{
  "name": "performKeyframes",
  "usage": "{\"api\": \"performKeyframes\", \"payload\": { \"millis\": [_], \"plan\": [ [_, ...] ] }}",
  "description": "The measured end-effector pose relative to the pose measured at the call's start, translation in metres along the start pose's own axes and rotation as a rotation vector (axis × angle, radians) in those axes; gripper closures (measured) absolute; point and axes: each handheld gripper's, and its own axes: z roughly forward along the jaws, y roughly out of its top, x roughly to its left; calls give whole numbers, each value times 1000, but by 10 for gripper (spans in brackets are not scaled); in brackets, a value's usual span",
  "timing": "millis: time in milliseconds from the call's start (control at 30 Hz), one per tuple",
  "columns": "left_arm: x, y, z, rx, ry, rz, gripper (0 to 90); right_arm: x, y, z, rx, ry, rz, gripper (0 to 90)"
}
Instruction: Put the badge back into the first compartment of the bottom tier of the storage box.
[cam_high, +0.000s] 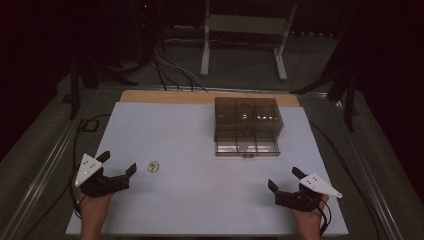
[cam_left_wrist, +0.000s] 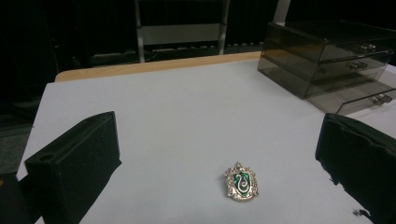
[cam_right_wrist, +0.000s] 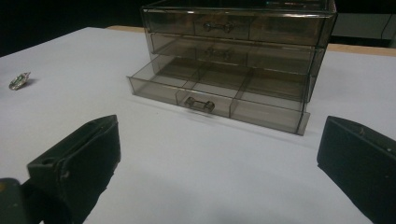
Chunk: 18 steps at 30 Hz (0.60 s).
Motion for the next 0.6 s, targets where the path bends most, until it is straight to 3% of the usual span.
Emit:
{"api": "performKeyframes", "payload": {
  "millis": [600],
  "plan": [
    [-4,2,21,27,-4,-13,7,1,0,0,2,0,-5,0]
  ]
}}
